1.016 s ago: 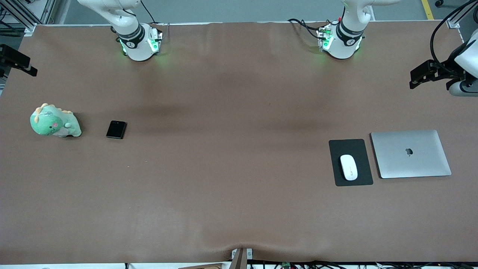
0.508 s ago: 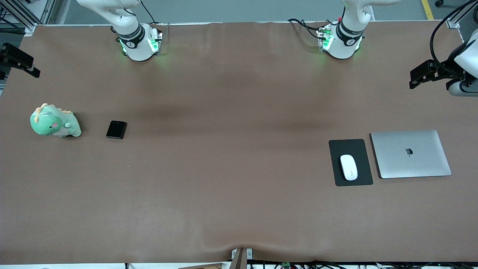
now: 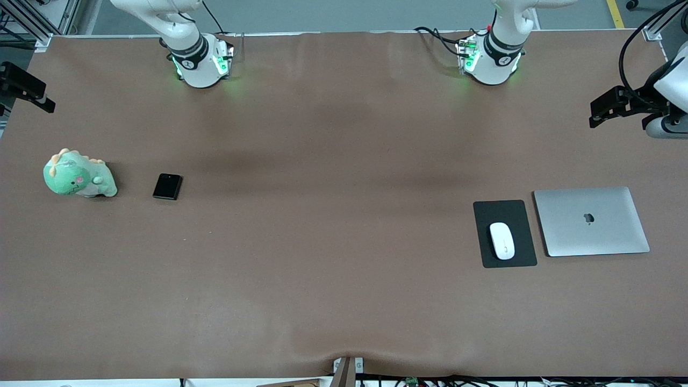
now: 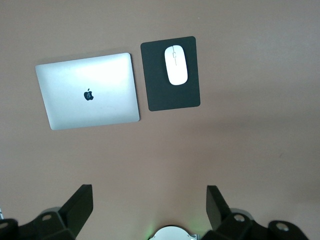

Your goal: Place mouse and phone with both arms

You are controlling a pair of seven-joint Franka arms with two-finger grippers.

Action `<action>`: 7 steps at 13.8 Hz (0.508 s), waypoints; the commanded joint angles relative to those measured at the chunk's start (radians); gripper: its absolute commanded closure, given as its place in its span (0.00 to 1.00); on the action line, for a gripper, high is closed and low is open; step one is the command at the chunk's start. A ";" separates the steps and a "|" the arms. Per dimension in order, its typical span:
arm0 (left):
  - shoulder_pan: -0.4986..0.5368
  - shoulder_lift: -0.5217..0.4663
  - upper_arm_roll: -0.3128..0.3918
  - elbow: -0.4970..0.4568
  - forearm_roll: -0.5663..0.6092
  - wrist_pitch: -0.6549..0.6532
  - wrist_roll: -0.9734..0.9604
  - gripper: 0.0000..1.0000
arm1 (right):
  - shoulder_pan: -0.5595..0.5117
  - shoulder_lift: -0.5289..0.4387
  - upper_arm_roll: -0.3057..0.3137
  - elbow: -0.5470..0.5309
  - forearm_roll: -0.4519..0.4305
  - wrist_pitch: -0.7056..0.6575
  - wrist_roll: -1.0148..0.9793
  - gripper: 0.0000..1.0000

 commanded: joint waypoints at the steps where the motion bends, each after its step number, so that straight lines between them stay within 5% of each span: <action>1: 0.009 -0.015 -0.005 -0.003 -0.003 -0.011 0.025 0.00 | -0.005 0.012 0.002 0.023 -0.014 0.001 -0.075 0.00; 7: 0.009 -0.014 -0.005 -0.003 -0.003 -0.011 0.025 0.00 | -0.009 0.012 -0.001 0.023 -0.014 -0.005 -0.083 0.00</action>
